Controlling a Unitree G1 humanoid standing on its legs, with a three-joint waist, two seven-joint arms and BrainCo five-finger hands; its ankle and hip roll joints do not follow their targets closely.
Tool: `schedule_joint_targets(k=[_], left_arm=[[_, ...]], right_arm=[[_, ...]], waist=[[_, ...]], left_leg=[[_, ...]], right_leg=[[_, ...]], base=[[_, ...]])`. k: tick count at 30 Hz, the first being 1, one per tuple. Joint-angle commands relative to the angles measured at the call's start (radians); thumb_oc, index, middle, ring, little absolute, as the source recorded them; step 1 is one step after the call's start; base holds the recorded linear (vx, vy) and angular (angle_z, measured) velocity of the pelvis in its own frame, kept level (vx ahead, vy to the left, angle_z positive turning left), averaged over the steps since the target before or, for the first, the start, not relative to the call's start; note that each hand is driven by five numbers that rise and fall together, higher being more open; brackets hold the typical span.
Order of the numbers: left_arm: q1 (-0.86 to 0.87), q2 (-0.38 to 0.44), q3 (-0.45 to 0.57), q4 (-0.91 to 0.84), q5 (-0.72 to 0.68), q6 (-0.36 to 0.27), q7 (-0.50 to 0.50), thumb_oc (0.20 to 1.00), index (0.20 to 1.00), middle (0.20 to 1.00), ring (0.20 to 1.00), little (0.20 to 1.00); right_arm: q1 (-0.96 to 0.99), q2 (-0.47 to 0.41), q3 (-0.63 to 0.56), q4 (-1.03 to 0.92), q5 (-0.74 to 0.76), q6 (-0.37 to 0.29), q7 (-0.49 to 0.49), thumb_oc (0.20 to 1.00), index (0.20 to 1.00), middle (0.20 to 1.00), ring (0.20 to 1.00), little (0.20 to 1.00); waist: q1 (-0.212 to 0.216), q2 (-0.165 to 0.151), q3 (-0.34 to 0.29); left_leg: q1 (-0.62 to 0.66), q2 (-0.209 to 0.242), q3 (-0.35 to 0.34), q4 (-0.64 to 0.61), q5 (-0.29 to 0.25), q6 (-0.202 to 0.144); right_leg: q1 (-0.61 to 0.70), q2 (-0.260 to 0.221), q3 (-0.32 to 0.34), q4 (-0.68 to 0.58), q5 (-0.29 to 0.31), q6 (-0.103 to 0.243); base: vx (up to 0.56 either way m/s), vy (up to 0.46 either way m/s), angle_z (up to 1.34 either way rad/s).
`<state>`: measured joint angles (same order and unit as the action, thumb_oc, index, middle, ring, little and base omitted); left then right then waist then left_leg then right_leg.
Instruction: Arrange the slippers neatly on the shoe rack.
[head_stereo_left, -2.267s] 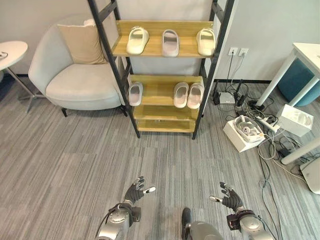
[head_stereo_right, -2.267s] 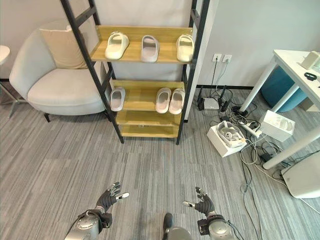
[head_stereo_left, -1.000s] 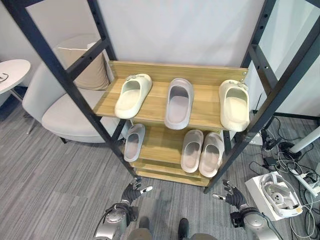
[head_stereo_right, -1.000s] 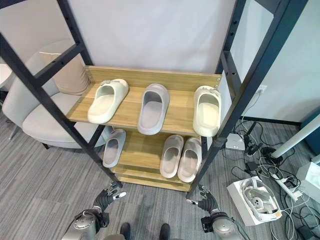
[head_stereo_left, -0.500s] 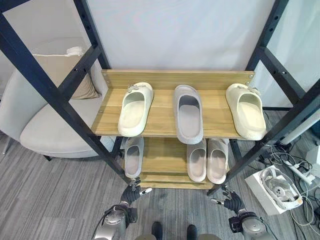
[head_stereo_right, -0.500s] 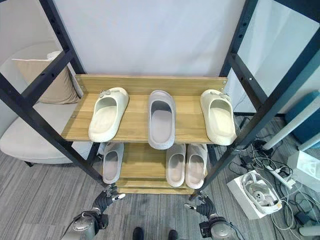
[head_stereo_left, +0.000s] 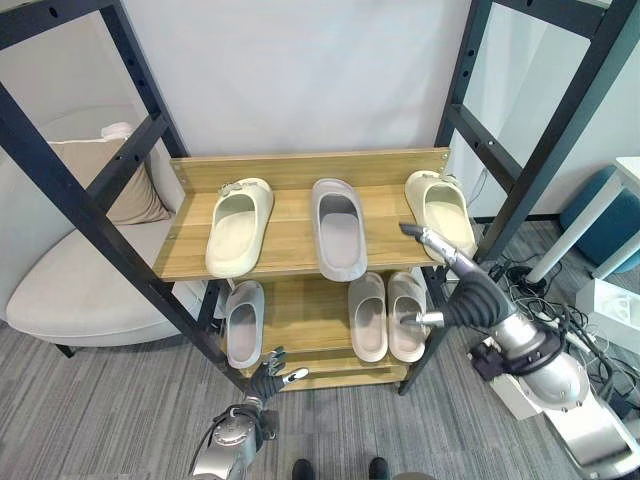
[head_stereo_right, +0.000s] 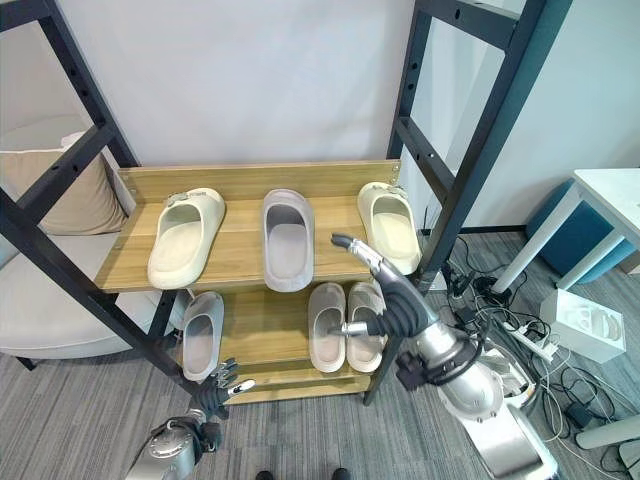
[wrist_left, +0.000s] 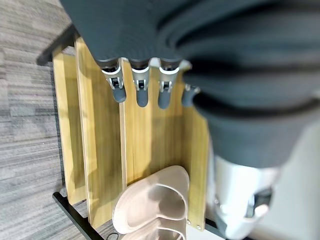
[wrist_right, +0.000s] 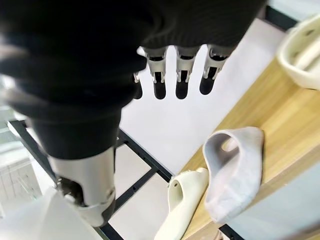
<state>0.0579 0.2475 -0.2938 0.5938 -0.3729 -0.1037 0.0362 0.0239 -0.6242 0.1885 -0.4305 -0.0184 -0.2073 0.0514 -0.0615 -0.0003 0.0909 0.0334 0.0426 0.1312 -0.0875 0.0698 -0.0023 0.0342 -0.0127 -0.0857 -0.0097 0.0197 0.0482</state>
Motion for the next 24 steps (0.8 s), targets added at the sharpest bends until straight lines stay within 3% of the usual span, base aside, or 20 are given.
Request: schedule_joint_targets(k=[1,5,9,18,24], left_arm=[[-0.067,0.036,-0.013,-0.031,0.002,-0.051,-0.004,1.0,1.0,1.0,1.0,1.0],[-0.083,0.026,-0.049,-0.039,-0.005,-0.045,0.009,1.0,1.0,1.0,1.0,1.0],[-0.097,0.029,-0.08,-0.037,-0.023,-0.037,0.01,1.0,1.0,1.0,1.0,1.0],[-0.1,0.038,-0.103,-0.001,-0.027,-0.039,0.0,1.0,1.0,1.0,1.0,1.0],[-0.101,0.043,-0.104,-0.001,-0.022,-0.043,0.008,1.0,1.0,1.0,1.0,1.0]], right_arm=[[-0.168,0.015,-0.019,0.073,-0.174,-0.008,-0.161,1.0,1.0,1.0,1.0,1.0],[-0.343,0.041,0.017,0.265,-0.378,0.092,-0.313,1.0,1.0,1.0,1.0,1.0],[-0.52,0.065,0.071,0.487,-0.461,0.189,-0.406,1.0,1.0,1.0,1.0,1.0],[-0.685,0.116,0.155,0.722,-0.476,0.236,-0.456,1.0,1.0,1.0,1.0,1.0],[-0.734,0.123,0.188,0.803,-0.524,0.269,-0.459,1.0,1.0,1.0,1.0,1.0]], waist=[[0.039,-0.05,0.0],[0.068,-0.051,-0.002],[0.107,-0.062,0.005],[0.167,-0.086,0.022],[0.186,-0.092,0.029]], left_leg=[[0.057,0.009,-0.018,0.0,-0.085,-0.022],[0.063,0.005,-0.03,0.0,-0.093,-0.016],[0.061,-0.002,-0.048,0.001,-0.097,-0.011],[0.046,-0.01,-0.077,0.005,-0.101,-0.006],[0.038,-0.015,-0.083,0.004,-0.104,-0.004]], right_leg=[[0.072,-0.101,0.007,-0.052,-0.035,0.108],[0.078,-0.104,-0.003,-0.045,-0.039,0.107],[0.084,-0.107,-0.015,-0.044,-0.041,0.107],[0.086,-0.113,-0.037,-0.051,-0.041,0.109],[0.084,-0.116,-0.044,-0.062,-0.037,0.112]], base=[[0.07,0.03,0.08],[0.05,0.029,0.09],[0.04,0.024,0.11],[0.02,0.024,0.16],[0.0,0.011,0.0]])
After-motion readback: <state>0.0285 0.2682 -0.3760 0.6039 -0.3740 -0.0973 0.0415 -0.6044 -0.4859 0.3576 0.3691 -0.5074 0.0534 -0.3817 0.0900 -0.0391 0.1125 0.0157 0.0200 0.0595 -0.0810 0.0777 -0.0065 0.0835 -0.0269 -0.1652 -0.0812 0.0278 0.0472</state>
